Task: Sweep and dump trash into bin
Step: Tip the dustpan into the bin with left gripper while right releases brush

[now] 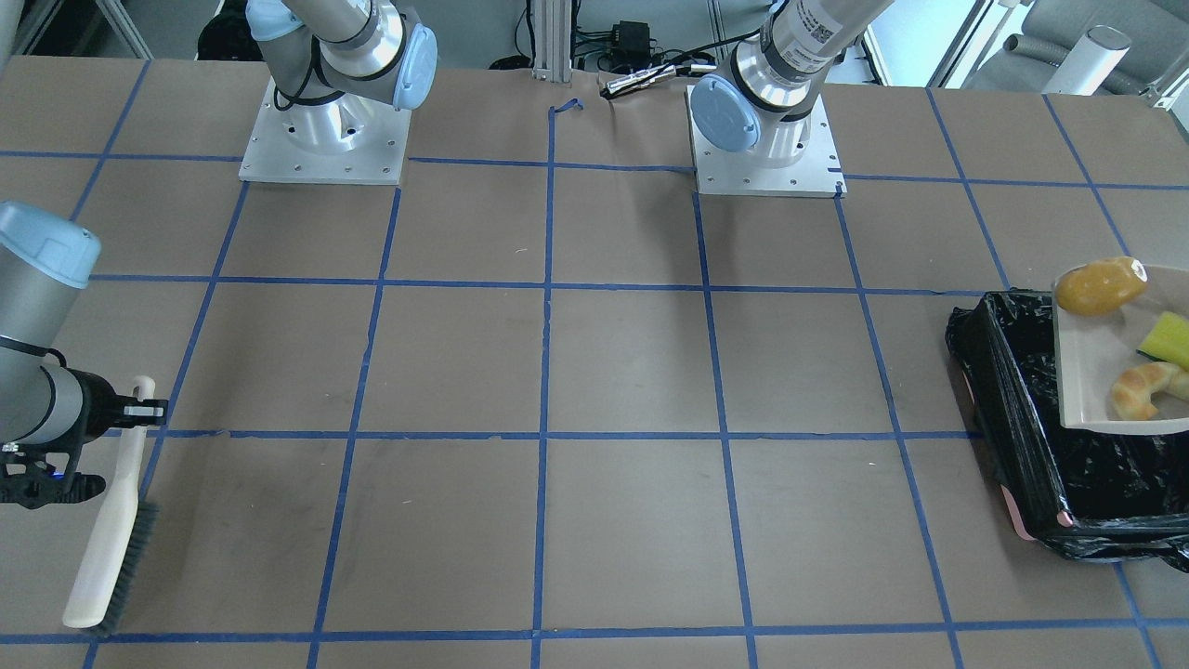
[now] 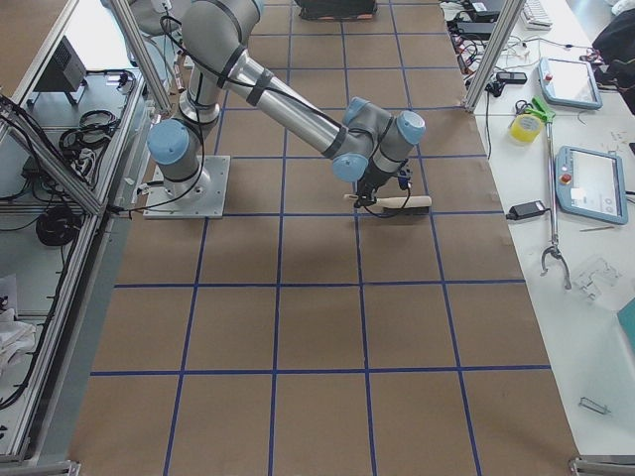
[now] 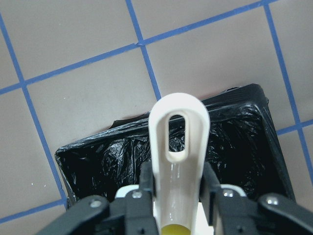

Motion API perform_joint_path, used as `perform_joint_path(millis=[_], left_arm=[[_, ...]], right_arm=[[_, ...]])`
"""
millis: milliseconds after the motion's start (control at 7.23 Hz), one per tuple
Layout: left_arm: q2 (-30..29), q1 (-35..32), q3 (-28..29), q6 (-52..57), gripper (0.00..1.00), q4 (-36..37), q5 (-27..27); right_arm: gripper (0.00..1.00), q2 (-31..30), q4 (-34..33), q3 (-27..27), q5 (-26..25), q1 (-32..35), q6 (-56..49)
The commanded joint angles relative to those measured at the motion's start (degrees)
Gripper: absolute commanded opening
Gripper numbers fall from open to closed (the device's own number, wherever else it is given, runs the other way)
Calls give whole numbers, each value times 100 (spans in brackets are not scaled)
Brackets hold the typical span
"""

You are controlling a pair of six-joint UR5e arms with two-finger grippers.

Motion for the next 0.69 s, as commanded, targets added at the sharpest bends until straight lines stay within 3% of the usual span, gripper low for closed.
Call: perform_joint_path(millis=[0,553], left_arm=[[-181,5,-34,187,0,419,-4],[-340,5,-52,399,0,992,93]], right_arm=[[100,-71,-149,-65,-61,0,7],[100,-1210,-78,-214,18,26,16]])
